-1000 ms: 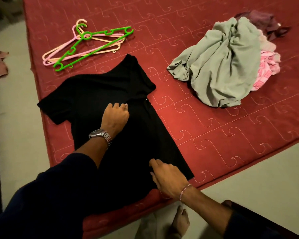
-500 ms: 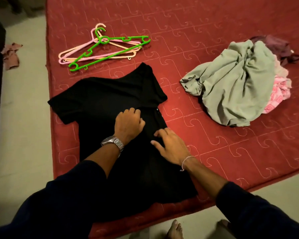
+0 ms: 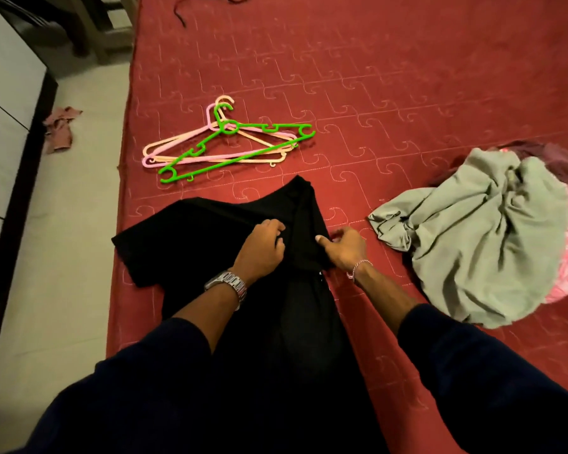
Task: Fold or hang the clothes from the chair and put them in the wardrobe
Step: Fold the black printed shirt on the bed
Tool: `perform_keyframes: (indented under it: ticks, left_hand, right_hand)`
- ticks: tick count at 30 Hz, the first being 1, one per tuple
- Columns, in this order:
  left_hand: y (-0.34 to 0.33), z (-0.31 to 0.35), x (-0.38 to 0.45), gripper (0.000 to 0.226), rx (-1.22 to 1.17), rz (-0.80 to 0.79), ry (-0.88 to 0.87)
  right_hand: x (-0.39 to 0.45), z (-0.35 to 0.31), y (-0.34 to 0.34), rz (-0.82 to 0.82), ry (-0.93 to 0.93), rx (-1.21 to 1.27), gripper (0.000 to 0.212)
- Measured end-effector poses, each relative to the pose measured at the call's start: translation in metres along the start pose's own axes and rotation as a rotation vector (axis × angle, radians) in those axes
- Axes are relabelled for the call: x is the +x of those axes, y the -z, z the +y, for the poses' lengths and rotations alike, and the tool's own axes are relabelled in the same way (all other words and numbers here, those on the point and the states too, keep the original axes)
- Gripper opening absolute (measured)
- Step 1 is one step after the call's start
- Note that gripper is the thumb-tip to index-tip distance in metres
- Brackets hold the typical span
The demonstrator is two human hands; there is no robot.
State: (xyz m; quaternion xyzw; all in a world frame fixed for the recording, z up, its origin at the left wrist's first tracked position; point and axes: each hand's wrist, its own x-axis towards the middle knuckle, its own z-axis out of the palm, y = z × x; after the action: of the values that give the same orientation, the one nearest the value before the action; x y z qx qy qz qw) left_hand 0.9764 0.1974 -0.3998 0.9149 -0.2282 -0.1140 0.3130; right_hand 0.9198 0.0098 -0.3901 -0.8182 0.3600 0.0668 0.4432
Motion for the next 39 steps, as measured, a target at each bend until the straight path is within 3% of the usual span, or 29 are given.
perform_keyframes:
  ticks: [1, 5, 8, 11, 14, 16, 19, 21, 25, 28, 31, 34, 37, 39]
  left_hand:
    - [-0.001, 0.001, 0.007, 0.027, -0.033, 0.013, 0.021]
    - [0.001, 0.011, 0.042, 0.020, -0.276, 0.002, 0.195]
    - [0.011, 0.019, 0.071, 0.055, -0.663, -0.132, 0.495]
    - [0.023, 0.016, 0.090, 0.092, -0.889, -0.257, 0.644]
    - [0.037, 0.006, 0.109, 0.093, -0.940, -0.338, 0.692]
    - [0.045, -0.001, 0.119, 0.080, -0.934, -0.450, 0.692]
    - [0.049, -0.003, 0.132, 0.060, -0.963, -0.629, 0.674]
    - [0.048, -0.004, 0.143, 0.070, -0.877, -0.640, 0.683]
    - [0.042, 0.002, 0.167, 0.086, -0.678, -0.645, 0.685]
    - [0.039, 0.009, 0.182, 0.065, -0.577, -0.648, 0.647]
    - [0.036, 0.013, 0.191, 0.051, -0.502, -0.592, 0.604]
    - [0.032, 0.009, 0.194, 0.045, -0.550, -0.514, 0.588]
    - [0.030, 0.003, 0.188, 0.022, -0.717, -0.429, 0.569]
    - [0.026, -0.003, 0.181, 0.023, -0.779, -0.373, 0.534]
  right_hand:
    - [0.004, -0.005, 0.002, 0.004, 0.008, 0.011, 0.019]
    - [0.014, -0.025, 0.002, 0.020, 0.138, 0.121, 0.026]
    - [0.014, -0.044, -0.005, -0.085, 0.282, 0.326, 0.016]
    - [0.006, -0.053, -0.013, -0.319, 0.446, 0.305, 0.022]
    - [0.012, -0.051, -0.020, -0.667, 0.382, 0.390, 0.035]
    - [0.022, -0.043, -0.025, -0.568, 0.344, 0.417, 0.026]
    - [0.043, -0.033, -0.024, -0.095, 0.276, 0.274, 0.014]
    - [0.057, -0.029, -0.020, 0.056, 0.174, 0.209, 0.018]
    - [0.074, -0.035, -0.018, -0.126, 0.064, 0.202, 0.022]
    - [0.076, -0.040, -0.015, -0.264, 0.110, 0.209, 0.022]
    - [0.077, -0.037, -0.015, -0.304, 0.181, 0.302, 0.041]
    - [0.077, -0.031, -0.014, -0.267, 0.157, 0.313, 0.062]
    - [0.087, -0.024, -0.010, -0.307, 0.053, 0.290, 0.066]
    - [0.092, -0.020, -0.005, -0.388, 0.011, 0.222, 0.061]
